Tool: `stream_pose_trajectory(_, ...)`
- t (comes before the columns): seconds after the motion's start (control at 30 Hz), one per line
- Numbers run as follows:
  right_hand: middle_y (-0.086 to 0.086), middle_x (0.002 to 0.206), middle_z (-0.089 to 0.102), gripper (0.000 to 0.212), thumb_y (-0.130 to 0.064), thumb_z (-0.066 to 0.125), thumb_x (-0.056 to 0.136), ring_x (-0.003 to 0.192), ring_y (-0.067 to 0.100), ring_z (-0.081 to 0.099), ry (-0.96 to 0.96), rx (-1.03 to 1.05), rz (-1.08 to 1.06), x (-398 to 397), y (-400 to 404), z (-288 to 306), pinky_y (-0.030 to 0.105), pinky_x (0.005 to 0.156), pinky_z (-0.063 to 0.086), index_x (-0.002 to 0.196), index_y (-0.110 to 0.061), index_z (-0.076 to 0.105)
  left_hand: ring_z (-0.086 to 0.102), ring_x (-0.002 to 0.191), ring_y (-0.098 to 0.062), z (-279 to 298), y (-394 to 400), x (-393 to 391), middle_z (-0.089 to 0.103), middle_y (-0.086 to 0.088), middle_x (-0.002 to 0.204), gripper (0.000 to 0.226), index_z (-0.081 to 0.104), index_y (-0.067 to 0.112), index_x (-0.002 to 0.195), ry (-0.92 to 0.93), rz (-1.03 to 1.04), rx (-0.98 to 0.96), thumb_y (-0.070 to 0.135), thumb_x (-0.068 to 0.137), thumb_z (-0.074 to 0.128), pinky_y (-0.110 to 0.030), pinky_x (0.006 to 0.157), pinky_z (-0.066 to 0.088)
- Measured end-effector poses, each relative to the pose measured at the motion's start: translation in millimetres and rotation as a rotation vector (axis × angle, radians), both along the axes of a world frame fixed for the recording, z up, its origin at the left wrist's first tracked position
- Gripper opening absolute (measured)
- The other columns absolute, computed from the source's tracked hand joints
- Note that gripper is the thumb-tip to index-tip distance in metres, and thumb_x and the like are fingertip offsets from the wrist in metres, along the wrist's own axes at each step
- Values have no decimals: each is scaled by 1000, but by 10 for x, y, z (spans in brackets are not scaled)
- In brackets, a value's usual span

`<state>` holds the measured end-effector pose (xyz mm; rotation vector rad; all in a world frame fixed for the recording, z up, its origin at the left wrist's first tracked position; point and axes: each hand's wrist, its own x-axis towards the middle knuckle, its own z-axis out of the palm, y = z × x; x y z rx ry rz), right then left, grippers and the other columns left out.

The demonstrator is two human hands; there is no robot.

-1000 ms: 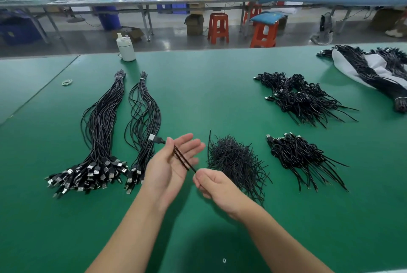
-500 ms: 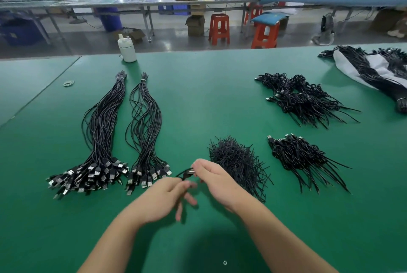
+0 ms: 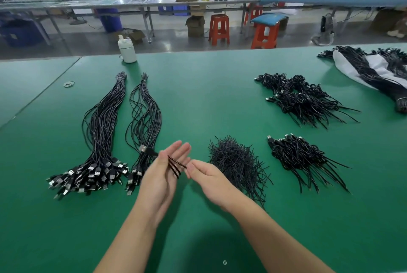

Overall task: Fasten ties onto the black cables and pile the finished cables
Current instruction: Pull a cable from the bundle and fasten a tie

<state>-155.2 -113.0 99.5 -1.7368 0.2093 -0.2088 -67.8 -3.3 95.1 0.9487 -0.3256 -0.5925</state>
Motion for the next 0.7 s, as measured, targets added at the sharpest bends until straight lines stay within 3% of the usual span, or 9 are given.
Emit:
stream_pose_trajectory(0.07,-5,72,41,33,-26,41,105,71,13,35,15,-43,13,9,26,-64,34,68,29,72,-25,45,66,115,-23,153,-8,90,72,-14,116,48,56,1,123,99,49,-104,34,106,25,-30,91,54)
stream_pose_trajectory(0.13,-5,71,39,34,-28,41,106,70,13,34,26,-59,0,20,40,-95,33,68,30,72,-26,44,72,88,-19,308,13,140,74,-8,90,43,60,3,114,123,47,-128,32,106,29,-26,76,56)
stream_pose_trajectory(0.23,-11,68,38,34,-24,42,107,67,8,33,54,-35,-49,48,-21,-31,27,62,29,73,-25,45,44,50,-11,442,96,126,56,0,66,34,68,6,104,-10,-57,-59,30,99,43,-22,51,42)
stream_pose_trajectory(0.33,-3,70,47,35,-21,43,106,69,14,38,114,-21,-46,72,-144,81,31,67,31,72,-23,51,28,46,-14,452,236,121,47,1,55,35,71,6,98,-310,-276,127,28,98,44,-24,48,26)
stream_pose_trajectory(0.43,-19,58,53,45,-19,41,107,59,1,43,115,10,80,55,-192,205,20,64,34,64,-24,52,31,50,-16,505,353,135,57,-6,58,42,74,7,100,-550,-520,395,42,97,50,-27,51,25)
stream_pose_trajectory(0.53,-18,55,50,43,-22,41,107,57,2,39,126,33,117,41,-185,284,23,60,31,66,-23,55,38,52,-13,605,387,110,68,-6,66,46,75,16,102,-696,-675,544,50,97,45,-22,50,28)
stream_pose_trajectory(0.63,-17,54,44,41,-23,42,106,54,2,36,137,27,78,5,-228,318,20,54,28,66,-23,51,41,52,-16,633,349,73,71,-9,71,51,76,20,96,-867,-692,769,54,96,39,-26,49,36)
stream_pose_trajectory(0.7,-15,54,42,40,-22,40,107,50,1,35,141,26,75,-39,-258,369,17,51,28,68,-22,49,42,51,-22,587,304,49,69,-11,71,50,76,23,85,-1010,-571,927,52,97,37,-33,52,40)
